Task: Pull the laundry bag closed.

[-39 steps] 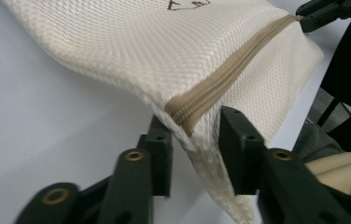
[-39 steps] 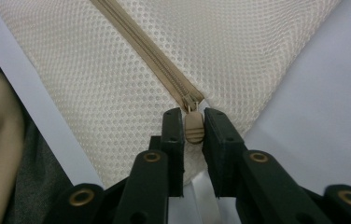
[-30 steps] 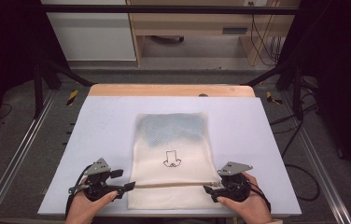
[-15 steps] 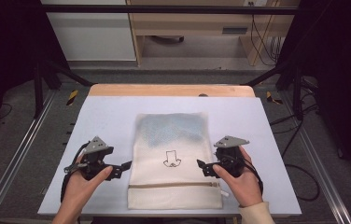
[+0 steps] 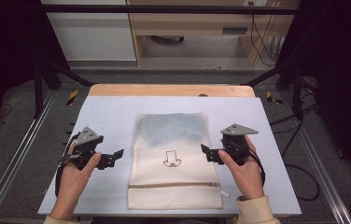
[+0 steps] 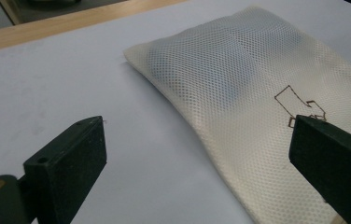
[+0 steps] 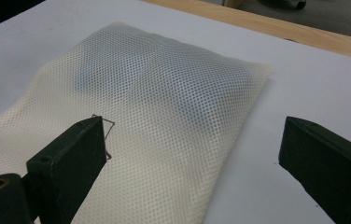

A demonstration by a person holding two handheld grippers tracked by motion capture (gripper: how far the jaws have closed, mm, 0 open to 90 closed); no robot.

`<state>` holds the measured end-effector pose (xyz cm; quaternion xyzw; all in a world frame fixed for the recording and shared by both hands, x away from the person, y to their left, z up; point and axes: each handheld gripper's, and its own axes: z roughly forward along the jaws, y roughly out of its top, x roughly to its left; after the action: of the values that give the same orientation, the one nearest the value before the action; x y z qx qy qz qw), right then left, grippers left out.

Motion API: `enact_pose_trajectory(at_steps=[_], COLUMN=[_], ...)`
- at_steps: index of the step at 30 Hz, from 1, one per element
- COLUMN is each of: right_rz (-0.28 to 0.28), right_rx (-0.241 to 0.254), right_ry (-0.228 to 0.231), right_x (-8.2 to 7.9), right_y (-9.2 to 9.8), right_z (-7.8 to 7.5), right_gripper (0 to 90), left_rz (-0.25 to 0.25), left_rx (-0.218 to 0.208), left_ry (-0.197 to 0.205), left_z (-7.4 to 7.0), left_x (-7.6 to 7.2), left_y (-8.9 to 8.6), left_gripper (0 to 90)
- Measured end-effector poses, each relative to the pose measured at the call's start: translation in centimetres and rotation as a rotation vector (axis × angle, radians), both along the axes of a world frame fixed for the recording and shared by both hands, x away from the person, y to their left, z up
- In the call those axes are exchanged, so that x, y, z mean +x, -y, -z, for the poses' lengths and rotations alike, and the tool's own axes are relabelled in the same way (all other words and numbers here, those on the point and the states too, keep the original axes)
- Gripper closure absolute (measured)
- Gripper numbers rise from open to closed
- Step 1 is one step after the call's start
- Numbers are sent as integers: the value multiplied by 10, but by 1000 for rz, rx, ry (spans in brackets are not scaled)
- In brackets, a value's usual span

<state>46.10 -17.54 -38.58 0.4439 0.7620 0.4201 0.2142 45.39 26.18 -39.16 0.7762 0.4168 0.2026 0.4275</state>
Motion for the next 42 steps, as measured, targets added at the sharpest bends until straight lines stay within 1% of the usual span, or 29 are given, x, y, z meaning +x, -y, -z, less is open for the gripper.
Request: enact_pose_trajectory(at_steps=[1, 3, 4, 7, 14, 15, 17, 21, 24, 27, 30, 31, 33, 35, 36, 40, 42], right_rz=[4, 24, 33, 62, 96, 105, 116, 131, 151, 182, 209, 219, 233, 238, 244, 279, 289], right_rx=[2, 10, 8, 17, 12, 17, 12, 23, 30, 16, 8, -1, -19, -29, -37, -76, -95], right_ry=[9, 9, 17, 21, 17, 16, 22, 22, 19, 3, -28, -32, -56, -79, -90, -140, -161], right_x=[0, -2, -1, -2, -4, -4, -5, -6, -7, -7, -7, -7, -6, -6, -6, -6, -6], right_y=[3, 9, 13, 22, 38, 41, 46, 55, 62, 70, 76, 78, 82, 86, 88, 95, 98], right_z=[0, 0, 0, 1, 5, 6, 6, 5, 5, 7, 8, 9, 11, 13, 14, 20, 24], right_gripper=[81, 75, 68, 69, 68, 67, 68, 69, 73, 86, 99, 102, 105, 105, 105, 109, 112], left_rz=[-12, -26, -32, -40, -73, -75, -82, -94, -94, -86, -76, -73, -67, -60, -63, -69, -65], left_rx=[-10, -11, -13, -10, -6, -6, 0, 2, 6, 34, 84, 102, 144, 172, 184, 227, 249], left_ry=[7, 16, 22, 32, 62, 67, 75, 70, 52, 25, 0, -9, -27, -47, -50, -85, -105], left_z=[0, -1, -1, -1, 3, 3, 3, 2, 1, 1, 1, 1, 2, 3, 4, 8, 10], left_x=[0, 0, 0, 0, 0, 0, 0, 1, 1, 1, 1, 1, 2, 2, 2, 3, 4], left_y=[-3, -8, -10, -16, -30, -32, -35, -42, -46, -49, -50, -50, -51, -51, -52, -54, -54], left_gripper=[41, 40, 42, 43, 44, 45, 46, 47, 48, 51, 57, 59, 60, 66, 68, 72, 74])
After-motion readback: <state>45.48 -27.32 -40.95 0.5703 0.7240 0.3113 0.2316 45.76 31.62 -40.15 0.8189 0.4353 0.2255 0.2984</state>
